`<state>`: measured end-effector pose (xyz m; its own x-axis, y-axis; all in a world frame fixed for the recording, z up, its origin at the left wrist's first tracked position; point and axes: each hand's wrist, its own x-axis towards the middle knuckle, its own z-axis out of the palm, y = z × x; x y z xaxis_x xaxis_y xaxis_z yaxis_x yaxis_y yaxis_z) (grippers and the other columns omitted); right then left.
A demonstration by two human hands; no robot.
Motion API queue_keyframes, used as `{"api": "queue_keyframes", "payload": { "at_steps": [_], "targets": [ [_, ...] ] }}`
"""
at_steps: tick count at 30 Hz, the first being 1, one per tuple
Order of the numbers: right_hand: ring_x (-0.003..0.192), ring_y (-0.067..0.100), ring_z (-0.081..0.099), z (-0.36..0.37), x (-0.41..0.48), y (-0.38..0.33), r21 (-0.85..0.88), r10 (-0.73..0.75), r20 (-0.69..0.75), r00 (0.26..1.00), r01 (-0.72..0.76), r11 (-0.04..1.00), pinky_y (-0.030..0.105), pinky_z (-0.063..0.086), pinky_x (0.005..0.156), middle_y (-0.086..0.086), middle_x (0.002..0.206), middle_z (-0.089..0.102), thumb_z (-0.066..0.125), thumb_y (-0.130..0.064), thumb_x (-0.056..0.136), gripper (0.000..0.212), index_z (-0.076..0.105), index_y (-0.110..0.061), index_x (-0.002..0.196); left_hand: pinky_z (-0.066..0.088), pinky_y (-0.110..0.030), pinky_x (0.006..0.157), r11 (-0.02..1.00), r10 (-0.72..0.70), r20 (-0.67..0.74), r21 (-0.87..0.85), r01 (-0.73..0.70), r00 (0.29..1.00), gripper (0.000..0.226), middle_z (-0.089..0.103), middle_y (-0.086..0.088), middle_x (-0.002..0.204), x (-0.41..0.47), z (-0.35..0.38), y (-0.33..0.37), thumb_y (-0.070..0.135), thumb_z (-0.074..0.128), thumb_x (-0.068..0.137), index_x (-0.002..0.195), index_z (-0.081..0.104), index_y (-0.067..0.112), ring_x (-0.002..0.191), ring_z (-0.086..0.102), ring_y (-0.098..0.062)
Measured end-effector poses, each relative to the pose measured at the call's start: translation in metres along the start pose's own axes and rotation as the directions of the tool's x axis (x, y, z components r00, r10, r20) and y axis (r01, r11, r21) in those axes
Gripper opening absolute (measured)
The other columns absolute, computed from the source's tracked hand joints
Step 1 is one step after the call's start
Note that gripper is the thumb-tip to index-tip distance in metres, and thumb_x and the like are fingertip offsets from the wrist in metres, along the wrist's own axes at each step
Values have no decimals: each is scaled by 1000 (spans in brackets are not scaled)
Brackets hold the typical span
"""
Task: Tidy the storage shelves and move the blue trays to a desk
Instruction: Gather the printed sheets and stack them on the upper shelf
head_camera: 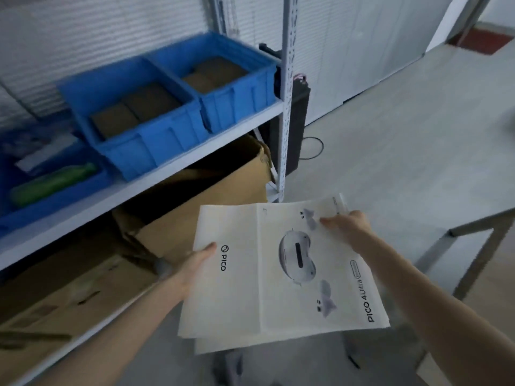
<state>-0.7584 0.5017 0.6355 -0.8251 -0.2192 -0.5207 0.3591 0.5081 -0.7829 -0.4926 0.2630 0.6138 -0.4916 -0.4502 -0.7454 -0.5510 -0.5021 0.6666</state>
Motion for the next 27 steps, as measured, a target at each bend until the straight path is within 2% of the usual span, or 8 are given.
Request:
{"api": "queue_keyframes", "payload": {
  "at_steps": [2,6,10,12,14,17,21,27],
  "targets": [
    [61,17,61,16,-40,-27,-64,-35,123,992,44,997,24,45,51,6,72,65,78,-21,81,20,68,-4,85,52,-59,94,997,65,-89,-47,-69,994,77,73,-22,110,-37,-38,-1,50,91,51,108,74,1,98,71,-41],
    [84,37,73,53,-120,-71,-7,-193,476,858,223,975,43,62,73,22,100,74,67,-22,91,29,70,3,106,58,-45,75,980,119,-246,-128,-154,962,30,76,-22,92,-140,-116,8,26,72,86,97,74,-2,78,73,-38],
    [89,39,73,122,-199,-76,80,-259,647,718,274,958,46,62,72,22,104,74,64,-21,94,27,66,-4,114,57,-52,86,948,180,-422,-168,-272,889,35,75,-24,96,-210,-210,-11,25,76,82,101,74,-4,85,73,-42],
    [81,38,74,169,-237,-87,105,-339,645,685,360,927,44,62,68,23,96,75,72,-20,87,31,68,0,110,57,-51,85,937,173,-469,-191,-291,866,30,76,-22,94,-246,-250,-23,25,74,85,100,74,-2,83,73,-40],
    [67,34,74,216,-276,-107,122,-382,641,666,402,907,35,59,55,25,87,75,81,-21,76,33,72,4,96,57,-39,69,919,169,-524,-221,-325,835,22,77,-19,84,-284,-291,-32,22,70,90,93,73,0,70,74,-34],
    [77,44,72,283,-335,-145,89,-378,699,607,451,888,43,60,64,31,92,72,67,-8,88,23,68,11,102,50,-32,56,895,194,-584,-223,-385,788,19,75,-10,65,-336,-364,-37,21,66,93,86,68,4,49,71,-23],
    [88,47,70,369,-424,-197,64,-427,711,559,553,830,59,56,85,28,94,73,72,-12,85,28,69,9,104,55,-32,57,857,297,-592,-182,-483,749,19,75,-8,64,-410,-469,-33,22,57,98,96,66,6,51,72,-20],
    [83,39,70,456,-543,-280,118,-521,665,535,613,781,47,59,75,27,99,72,77,-15,83,35,66,7,108,58,-31,66,791,428,-664,-53,-610,613,27,75,-10,72,-493,-602,1,22,65,93,111,68,2,56,71,-22]
  ]
}}
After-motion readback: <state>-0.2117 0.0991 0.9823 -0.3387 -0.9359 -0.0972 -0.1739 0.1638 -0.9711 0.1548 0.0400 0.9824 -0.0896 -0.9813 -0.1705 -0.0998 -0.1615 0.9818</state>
